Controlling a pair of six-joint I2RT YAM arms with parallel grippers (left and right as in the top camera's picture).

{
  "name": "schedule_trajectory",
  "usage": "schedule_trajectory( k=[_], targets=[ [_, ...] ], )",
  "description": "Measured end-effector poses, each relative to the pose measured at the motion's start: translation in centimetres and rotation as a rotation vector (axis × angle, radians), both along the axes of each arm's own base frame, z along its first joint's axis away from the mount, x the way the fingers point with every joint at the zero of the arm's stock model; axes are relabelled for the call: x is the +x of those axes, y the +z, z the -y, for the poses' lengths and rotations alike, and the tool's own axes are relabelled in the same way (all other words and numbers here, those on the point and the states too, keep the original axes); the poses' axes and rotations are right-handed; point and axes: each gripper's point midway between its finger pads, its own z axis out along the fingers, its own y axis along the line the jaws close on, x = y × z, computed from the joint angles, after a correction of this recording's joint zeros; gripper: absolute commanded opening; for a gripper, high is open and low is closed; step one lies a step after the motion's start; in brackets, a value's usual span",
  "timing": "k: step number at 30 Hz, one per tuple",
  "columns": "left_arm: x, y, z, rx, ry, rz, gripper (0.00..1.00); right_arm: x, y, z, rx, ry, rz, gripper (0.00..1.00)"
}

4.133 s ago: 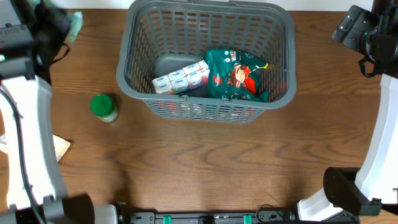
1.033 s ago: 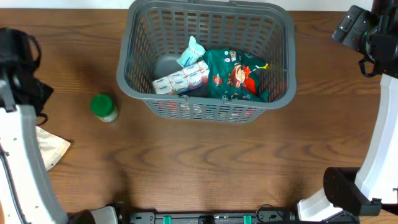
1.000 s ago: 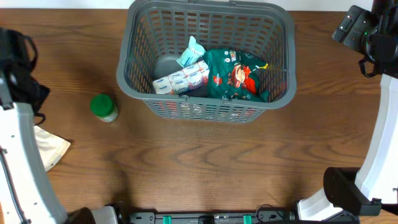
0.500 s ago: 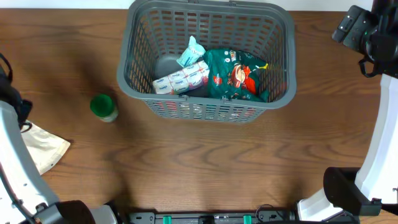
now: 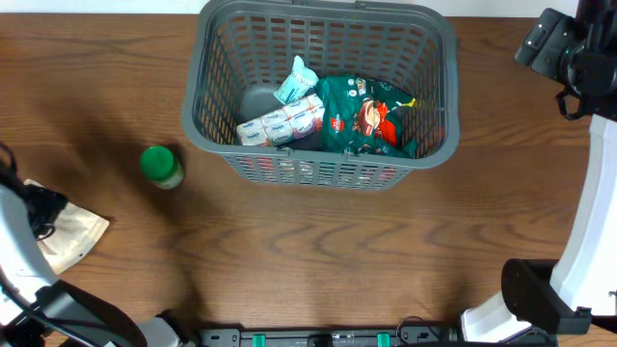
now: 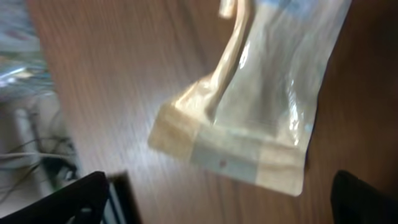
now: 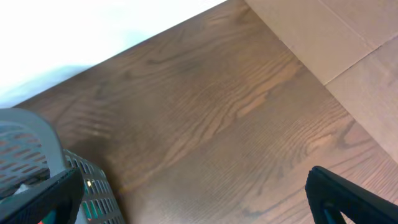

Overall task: Pack container
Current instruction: 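Withdraw the left gripper and move it to the beige pouch, then grasp the beige plastic pouch with the left gripper and lift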

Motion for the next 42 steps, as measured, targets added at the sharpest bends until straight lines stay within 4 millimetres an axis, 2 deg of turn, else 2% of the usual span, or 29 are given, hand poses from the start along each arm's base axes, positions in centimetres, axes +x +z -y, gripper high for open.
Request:
schedule_trajectory(
  k=[6,13,24,37,42],
  targets=[
    [0.3,0.2,-2.3,-0.008,0.026,0.123,0.98,0.0,0.0,0.0,0.000,0.000,0.000,0.99],
    [0.3,0.0,-3.1,-0.017,0.013,0.152,0.99,0.0,0.0,0.0,0.000,0.000,0.000,0.99],
    [1.0,-5.4,-3.5,-0.134,-0.052,0.059,0.99,0.0,0.0,0.0,0.000,0.000,0.000,0.99],
    [2.9,-8.0,-5.7,-0.104,-0.104,0.075,0.99,0.0,0.0,0.0,0.000,0.000,0.000,0.99],
    [3.1,-10.0,-5.7,-0.136,-0.114,0.056,0.99,0.0,0.0,0.0,0.000,0.000,0.000,0.99]
  ],
)
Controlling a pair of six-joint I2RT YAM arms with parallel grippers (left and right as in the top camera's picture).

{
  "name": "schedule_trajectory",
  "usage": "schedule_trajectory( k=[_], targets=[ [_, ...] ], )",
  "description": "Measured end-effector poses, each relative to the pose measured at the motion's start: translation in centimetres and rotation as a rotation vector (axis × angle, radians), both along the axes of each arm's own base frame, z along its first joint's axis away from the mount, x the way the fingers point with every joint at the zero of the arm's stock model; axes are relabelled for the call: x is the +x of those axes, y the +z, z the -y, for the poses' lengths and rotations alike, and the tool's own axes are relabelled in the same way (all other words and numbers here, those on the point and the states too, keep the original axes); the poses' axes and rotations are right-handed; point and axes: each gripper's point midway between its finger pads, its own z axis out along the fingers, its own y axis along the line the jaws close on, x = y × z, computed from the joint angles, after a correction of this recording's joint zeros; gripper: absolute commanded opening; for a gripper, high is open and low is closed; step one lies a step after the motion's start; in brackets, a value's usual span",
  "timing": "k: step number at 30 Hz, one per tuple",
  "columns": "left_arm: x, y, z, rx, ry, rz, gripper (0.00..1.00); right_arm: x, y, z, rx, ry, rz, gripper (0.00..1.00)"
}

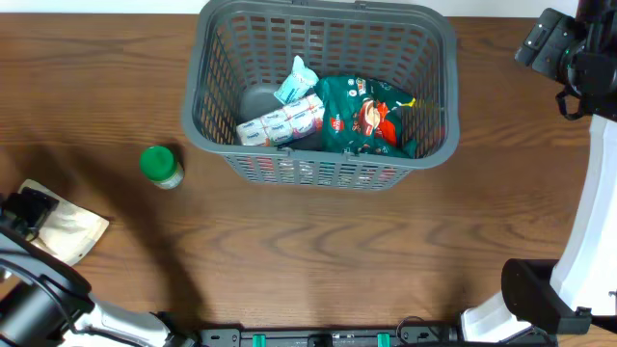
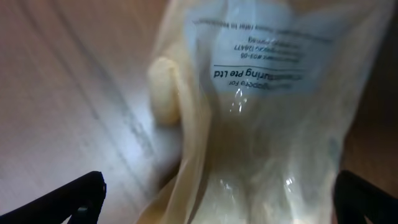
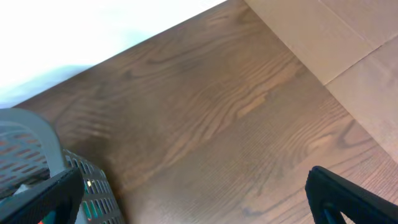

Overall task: Pack container
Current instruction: 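Grasp the beige plastic pouch with the left gripper and lift, then carry the beige pouch over the basket and release it inside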

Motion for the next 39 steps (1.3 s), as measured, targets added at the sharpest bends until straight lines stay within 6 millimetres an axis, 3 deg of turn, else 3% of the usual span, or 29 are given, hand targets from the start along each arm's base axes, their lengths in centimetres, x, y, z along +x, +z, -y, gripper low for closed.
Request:
schedule_trajectory(
  k=[6,12,13,15,16,17,19,20,30,39],
  targets=[
    [0.2,-3.0,0.5,-0.067,-0.007,-0.018,0.99,0.0,0.0,0.0,0.000,0.000,0.000,0.99],
    [1.4,-3.5,0.3,-0.086,-0.013,0.030,0.99,0.0,0.0,0.0,0.000,0.000,0.000,0.99],
    [1.7,-3.6,0.2,-0.089,-0.015,0.039,0.93,0.0,0.0,0.0,0.000,0.000,0.000,0.99],
    [1.9,-3.6,0.0,-0.086,-0.013,0.046,0.73,0.0,0.0,0.0,0.000,0.000,0.000,0.99],
    [2.0,-3.6,-0.1,-0.082,-0.013,0.049,0.59,0.0,0.0,0.0,0.000,0.000,0.000,0.99],
    [2.2,-3.6,-0.3,-0.077,-0.017,0.053,0.37,0.0,0.0,0.0,0.000,0.000,0.000,0.99],
    [2.3,-3.6,-0.3,-0.077,-0.017,0.060,0.13,0.0,0.0,0.0,0.000,0.000,0.000,0.99],
    [2.4,-3.6,-0.3,-0.080,-0.018,0.065,0.06,0.0,0.0,0.0,0.000,0.000,0.000,0.99],
    [2.9,-3.6,0.8,-0.146,-0.019,0.107,0.06,0.0,0.0,0.0,0.000,0.000,0.000,0.99],
    [6.0,-2.3,3.9,-0.311,-0.062,0.298,0.06,0.0,0.0,0.0,0.000,0.000,0.000,0.99]
  ],
)
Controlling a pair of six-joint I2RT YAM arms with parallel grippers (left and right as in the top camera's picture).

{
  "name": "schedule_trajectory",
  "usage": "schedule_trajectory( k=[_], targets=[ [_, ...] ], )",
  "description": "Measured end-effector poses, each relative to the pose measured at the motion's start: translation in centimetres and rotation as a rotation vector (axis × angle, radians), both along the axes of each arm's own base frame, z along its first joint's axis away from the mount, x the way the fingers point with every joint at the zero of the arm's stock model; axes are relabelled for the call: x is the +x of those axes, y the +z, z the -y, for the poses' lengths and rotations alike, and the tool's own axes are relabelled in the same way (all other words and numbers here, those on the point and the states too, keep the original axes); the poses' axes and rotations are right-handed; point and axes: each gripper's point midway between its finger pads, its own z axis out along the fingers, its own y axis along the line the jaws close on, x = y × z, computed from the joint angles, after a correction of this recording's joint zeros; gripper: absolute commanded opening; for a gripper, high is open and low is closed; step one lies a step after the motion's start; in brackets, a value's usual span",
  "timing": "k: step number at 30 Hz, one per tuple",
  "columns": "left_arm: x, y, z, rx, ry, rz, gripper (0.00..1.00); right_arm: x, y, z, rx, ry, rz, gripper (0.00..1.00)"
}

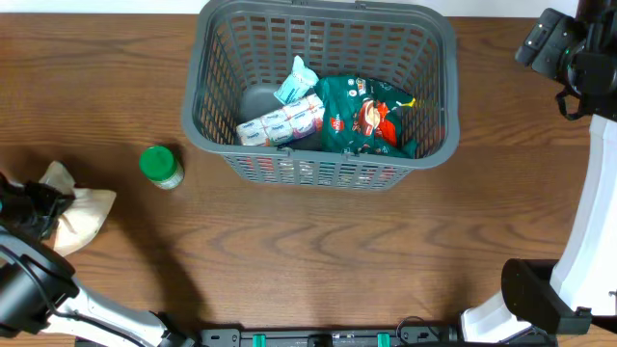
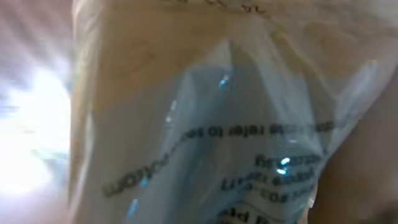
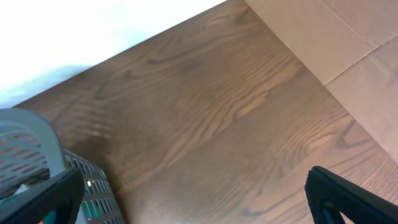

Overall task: Pack container
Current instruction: 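Carry the beige pouch over the basket and release it inside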

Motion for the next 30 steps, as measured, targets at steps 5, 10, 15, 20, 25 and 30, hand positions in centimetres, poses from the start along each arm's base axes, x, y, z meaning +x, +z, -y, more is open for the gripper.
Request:
schedule_trajectory(
  k=[5,10,15,20,25,30],
  targets=[
    [1.4,5.9,-0.4,0.088,-0.011,0.137,0.06,0.0,0.0,0.0,0.000,0.000,0.000,0.99],
    [3.8,18.3,-0.2,0.265,-0.057,0.426,0.06,0.0,0.0,0.0,0.000,0.000,0.000,0.99],
    [6.1,30.4,4.6,0.383,-0.182,0.763,0.06,0.0,0.0,0.0,0.000,0.000,0.000,0.98],
    [7.1,38.6,12.8,0.408,-0.367,1.028,0.06,0.0,0.0,0.0,0.000,0.000,0.000,0.99],
    [7.2,43.3,20.1,0.375,-0.538,1.214,0.06,0.0,0.0,0.0,0.000,0.000,0.000,0.99],
    [7.9,44.8,26.9,0.270,-0.698,1.315,0.06,0.0,0.0,0.0,0.000,0.000,0.000,0.99]
  ],
)
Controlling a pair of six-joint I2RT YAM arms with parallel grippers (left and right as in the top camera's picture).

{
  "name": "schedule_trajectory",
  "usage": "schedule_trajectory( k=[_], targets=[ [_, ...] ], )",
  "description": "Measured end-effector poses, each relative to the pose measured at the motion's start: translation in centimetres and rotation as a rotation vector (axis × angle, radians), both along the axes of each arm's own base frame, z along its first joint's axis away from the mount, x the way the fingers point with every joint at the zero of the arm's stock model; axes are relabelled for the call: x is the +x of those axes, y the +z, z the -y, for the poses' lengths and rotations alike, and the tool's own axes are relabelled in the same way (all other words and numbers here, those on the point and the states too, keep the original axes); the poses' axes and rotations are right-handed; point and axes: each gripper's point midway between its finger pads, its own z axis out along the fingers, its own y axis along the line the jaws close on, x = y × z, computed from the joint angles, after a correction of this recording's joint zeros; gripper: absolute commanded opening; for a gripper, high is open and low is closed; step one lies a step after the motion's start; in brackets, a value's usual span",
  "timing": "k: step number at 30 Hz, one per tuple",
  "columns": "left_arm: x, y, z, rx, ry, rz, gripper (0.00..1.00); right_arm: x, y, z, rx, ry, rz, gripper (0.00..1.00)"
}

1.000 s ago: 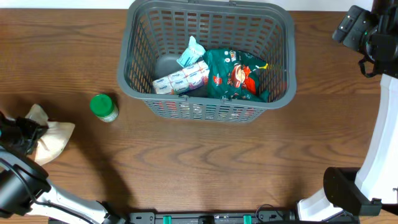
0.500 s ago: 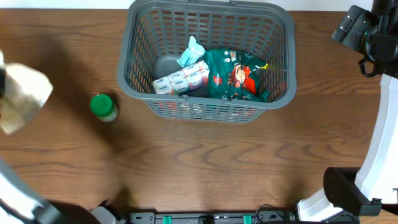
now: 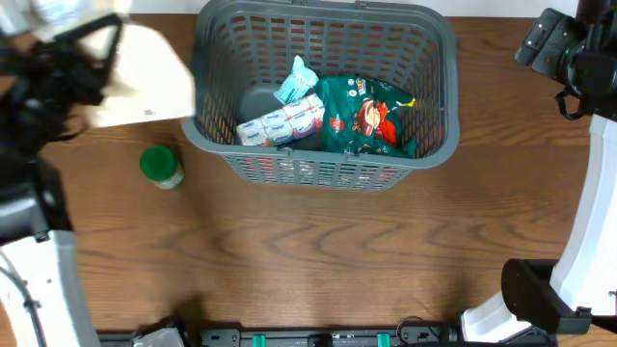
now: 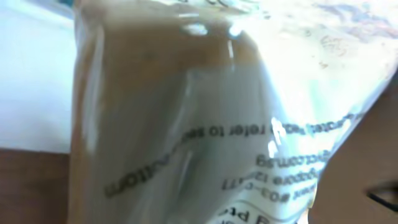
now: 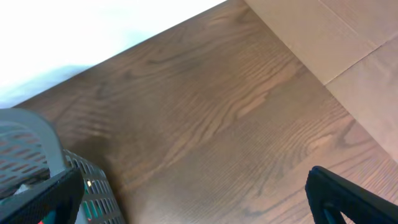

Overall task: Pack container
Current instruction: 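Carry the beige pouch over the basket and release it inside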

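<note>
A beige clear-fronted pouch (image 3: 145,82) hangs in the air just left of the grey basket (image 3: 318,169), held up by my left gripper (image 3: 82,67), which is shut on it. The left wrist view is filled by that pouch (image 4: 199,124) and its printed label; the fingers are hidden behind it. Inside the basket lie a green snack bag (image 3: 366,116), a white packet (image 3: 281,123) and a small blue-white pack (image 3: 297,79). My right gripper (image 3: 554,43) stays open and holds nothing at the far right, beyond the basket; its wrist view shows the right gripper (image 5: 193,199) over bare wood.
A green-capped bottle (image 3: 161,166) stands on the table left of the basket, below the lifted pouch. The basket corner (image 5: 37,168) shows at the right wrist view's left edge. Cardboard (image 5: 348,43) lies past the table's far right edge.
The left gripper has risen from the table's left edge with the pouch and now holds it high beside the basket's left wall. The right arm has not moved.
The pouch first lay flat at the table's left edge with my left gripper open above it. The gripper then sat lower over it, then was shut on the bunched pouch. Now the pouch is lifted beside the basket. The right arm stayed still throughout.
</note>
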Motion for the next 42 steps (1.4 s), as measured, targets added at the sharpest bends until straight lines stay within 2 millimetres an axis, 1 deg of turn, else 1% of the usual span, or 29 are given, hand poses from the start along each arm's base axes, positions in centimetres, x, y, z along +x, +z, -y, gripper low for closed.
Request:
schedule_trajectory(
  k=[3,5,6,8,10,12,14,15,20,27,28,29,30,31,32,33,35,36,38,42],
  targets=[
    [0.7,-0.4,4.2,-0.007,-0.124,-0.005,0.06,0.0,0.0,0.0,0.000,0.000,0.000,0.99],
    [1.3,-1.2,7.1,-0.012,-0.207,-0.021,0.06,0.0,0.0,0.0,0.000,0.000,0.000,0.99],
    [1.6,-1.7,8.2,-0.015,-0.238,-0.031,0.06,0.0,0.0,0.0,0.000,0.000,0.000,0.99],
    [2.4,-2.8,10.6,-0.021,-0.301,-0.057,0.06,0.0,0.0,0.0,0.000,0.000,0.000,0.99],
    [3.1,-4.5,13.0,-0.029,-0.364,-0.100,0.06,0.0,0.0,0.0,0.000,0.000,0.000,0.99],
    [3.7,-6.1,15.0,-0.034,-0.411,-0.144,0.06,0.0,0.0,0.0,0.000,0.000,0.000,0.99],
    [4.2,-7.6,16.5,-0.035,-0.445,-0.182,0.06,0.0,0.0,0.0,0.000,0.000,0.000,0.99],
    [4.5,-8.7,17.4,-0.036,-0.465,-0.210,0.06,0.0,0.0,0.0,0.000,0.000,0.000,0.99],
    [5.2,-11.9,20.1,-0.036,-0.520,-0.289,0.06,0.0,0.0,0.0,0.000,0.000,0.000,0.99],
    [5.2,-15.5,23.5,-0.023,-0.577,-0.375,0.06,0.0,0.0,0.0,0.000,0.000,0.000,0.99],
    [5.2,-16.1,23.9,-0.020,-0.579,-0.390,0.10,0.0,0.0,0.0,0.000,0.000,0.000,0.99],
    [5.3,-16.6,24.2,-0.017,-0.581,-0.401,0.24,0.0,0.0,0.0,0.000,0.000,0.000,0.99],
    [5.4,-17.1,24.4,-0.011,-0.583,-0.408,0.31,0.0,0.0,0.0,0.000,0.000,0.000,0.99],
    [5.5,-17.6,24.6,-0.011,-0.583,-0.422,0.42,0.0,0.0,0.0,0.000,0.000,0.000,0.99],
    [5.7,-18.2,24.6,-0.009,-0.581,-0.435,0.56,0.0,0.0,0.0,0.000,0.000,0.000,0.99],
    [5.8,-18.7,24.7,-0.007,-0.579,-0.446,0.72,0.0,0.0,0.0,0.000,0.000,0.000,0.99],
    [6.1,-19.2,24.7,-0.009,-0.572,-0.461,0.89,0.0,0.0,0.0,0.000,0.000,0.000,0.99],
    [6.1,-19.3,24.7,-0.007,-0.570,-0.463,0.95,0.0,0.0,0.0,0.000,0.000,0.000,0.99],
    [6.2,-19.3,24.6,-0.005,-0.565,-0.458,1.00,0.0,0.0,0.0,0.000,0.000,0.000,0.99],
    [6.3,-19.3,24.6,-0.007,-0.560,-0.458,0.99,0.0,0.0,0.0,0.000,0.000,0.000,0.99]
  ],
)
